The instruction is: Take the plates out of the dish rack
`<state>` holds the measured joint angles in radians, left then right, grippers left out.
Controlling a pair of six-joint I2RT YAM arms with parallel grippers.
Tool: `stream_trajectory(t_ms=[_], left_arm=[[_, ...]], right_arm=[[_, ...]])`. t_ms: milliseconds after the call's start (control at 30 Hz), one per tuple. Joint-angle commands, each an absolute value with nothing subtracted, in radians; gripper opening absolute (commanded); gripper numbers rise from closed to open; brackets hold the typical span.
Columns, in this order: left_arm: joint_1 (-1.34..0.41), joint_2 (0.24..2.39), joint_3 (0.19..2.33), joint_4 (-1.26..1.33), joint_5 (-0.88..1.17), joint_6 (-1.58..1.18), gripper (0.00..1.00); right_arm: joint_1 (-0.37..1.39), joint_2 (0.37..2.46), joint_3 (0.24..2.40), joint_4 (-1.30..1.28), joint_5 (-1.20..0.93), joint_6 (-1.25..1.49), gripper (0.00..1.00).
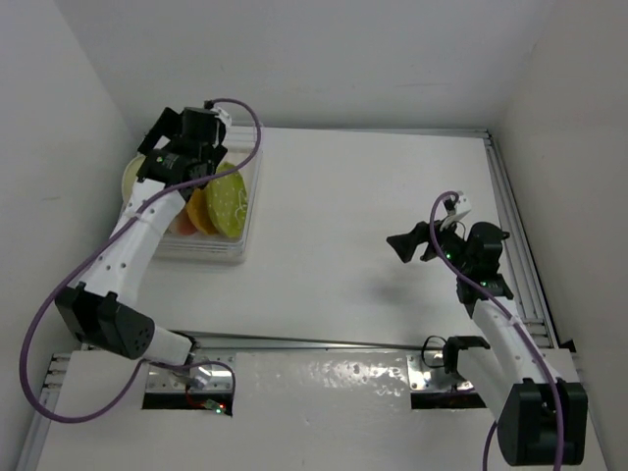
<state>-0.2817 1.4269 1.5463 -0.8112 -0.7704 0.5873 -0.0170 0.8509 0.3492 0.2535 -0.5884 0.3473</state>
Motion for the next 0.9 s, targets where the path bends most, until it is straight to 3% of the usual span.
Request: stream_trajectory(t_ms=[0, 33, 133, 200, 233, 267, 333, 400, 467, 700, 867], left_arm=[[-0.288, 1.348, 1.698, -0.915, -0.507, 0.47, 1.0], [-0.288, 1.351, 1.695, -0.934, -0.445, 0.434, 0.99], [-0.288, 1.374, 1.634, -0.975, -0.266, 0.271, 0.76], [-0.288, 1.393, 1.585, -0.988, -0.18, 0.206, 0.32], [-0.288, 1.407, 1.568, -0.982, -0.116, 0.14, 0.24], [-0.288, 1.414, 1.548, -0.971, -0.101, 0.112, 0.33], [-0.288, 1.44, 1.506, -0.942, -0.121, 0.074, 0.65], [-0.288, 1.453, 1.484, -0.922, -0.172, 0.064, 0.65], [-0.288, 1.453, 1.462, -0.867, -0.228, 0.054, 0.72], [-0.288, 1.492, 1.371, -0.746, -0.377, 0.009, 0.67], [-0.287, 1.543, 1.312, -0.692, -0.338, -0.027, 0.53]], right_arm=[[-0.014, 0.868, 0.368, 0.307, -0.658, 0.377, 0.99], [-0.014, 0.871, 0.368, 0.307, -0.658, 0.382, 0.99], [-0.014, 0.88, 0.364, 0.313, -0.658, 0.399, 0.99], [-0.014, 0.881, 0.364, 0.318, -0.663, 0.406, 0.99], [-0.014, 0.881, 0.357, 0.321, -0.663, 0.416, 0.99], [-0.014, 0.879, 0.354, 0.325, -0.663, 0.422, 0.99], [-0.014, 0.876, 0.345, 0.339, -0.663, 0.434, 0.99], [-0.014, 0.871, 0.338, 0.342, -0.664, 0.442, 0.99], [-0.014, 0.865, 0.333, 0.341, -0.663, 0.451, 0.99], [-0.014, 0.816, 0.293, 0.333, -0.65, 0.471, 0.99], [-0.014, 0.784, 0.288, 0.305, -0.62, 0.456, 0.99]])
